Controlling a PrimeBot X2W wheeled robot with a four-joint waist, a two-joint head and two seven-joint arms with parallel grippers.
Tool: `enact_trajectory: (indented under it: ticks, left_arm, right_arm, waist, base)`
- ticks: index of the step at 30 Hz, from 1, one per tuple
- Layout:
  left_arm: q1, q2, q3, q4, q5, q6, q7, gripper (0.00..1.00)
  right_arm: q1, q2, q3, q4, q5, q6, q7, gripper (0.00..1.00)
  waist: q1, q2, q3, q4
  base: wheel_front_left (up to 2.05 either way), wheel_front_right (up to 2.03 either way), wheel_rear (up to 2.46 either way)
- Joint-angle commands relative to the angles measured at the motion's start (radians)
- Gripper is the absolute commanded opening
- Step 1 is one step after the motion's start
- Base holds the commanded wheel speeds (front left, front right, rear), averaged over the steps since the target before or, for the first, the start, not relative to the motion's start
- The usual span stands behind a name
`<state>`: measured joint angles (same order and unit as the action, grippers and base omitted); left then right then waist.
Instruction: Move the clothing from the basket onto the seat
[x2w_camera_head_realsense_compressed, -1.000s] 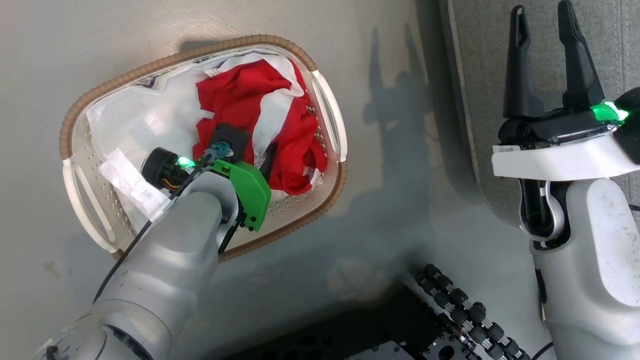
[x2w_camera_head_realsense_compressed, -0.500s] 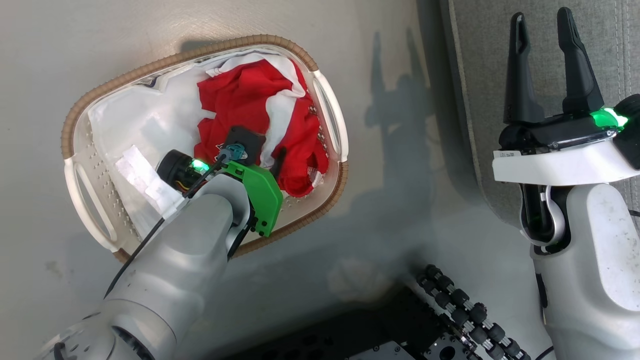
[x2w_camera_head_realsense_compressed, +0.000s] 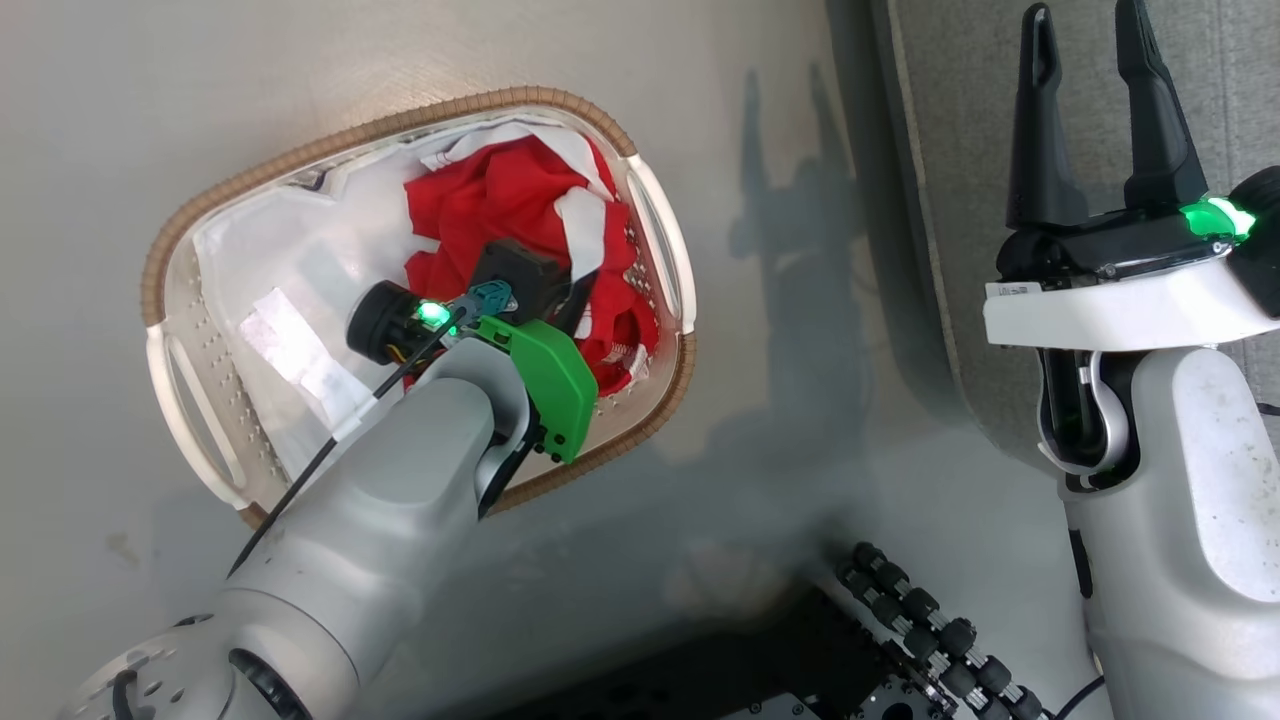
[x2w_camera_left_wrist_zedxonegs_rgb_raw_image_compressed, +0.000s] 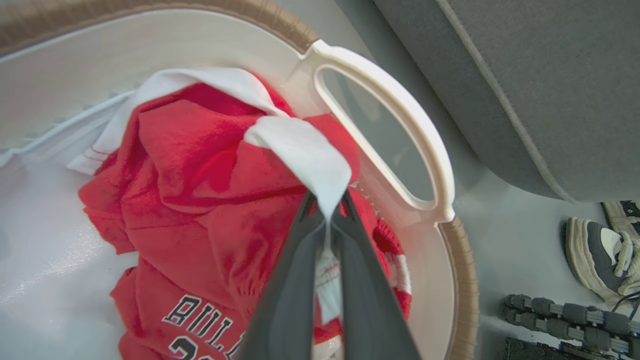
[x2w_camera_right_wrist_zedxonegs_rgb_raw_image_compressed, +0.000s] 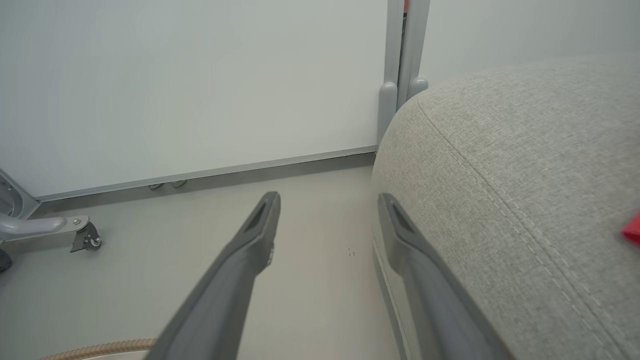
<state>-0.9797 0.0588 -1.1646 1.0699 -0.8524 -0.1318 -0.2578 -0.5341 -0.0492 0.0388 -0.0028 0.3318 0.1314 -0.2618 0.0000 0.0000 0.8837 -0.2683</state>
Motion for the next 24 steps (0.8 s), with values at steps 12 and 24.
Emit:
enact_trajectory:
  ticks: [12,24]
  left_arm:
    - [0.098,0.029,0.114,-0.217,-0.001,0.002,-0.006,0.00]
    - [0.279,0.031,0.325,-0.373,0.107,0.002,-0.006,0.00]
  right_arm:
    - [0.033,-0.004,-0.027,0.078,-0.075,-0.001,-0.005,1.00]
    - [0.074,-0.004,-0.015,0.149,-0.091,-0.001,-0.005,1.00]
  waist:
    - [0.0000,0.0000,-0.212,0.108]
    - [0.0000,0.0000,-0.396,0.202]
  base:
    - [0.00,0.00,0.00]
    - [0.00,0.00,0.00]
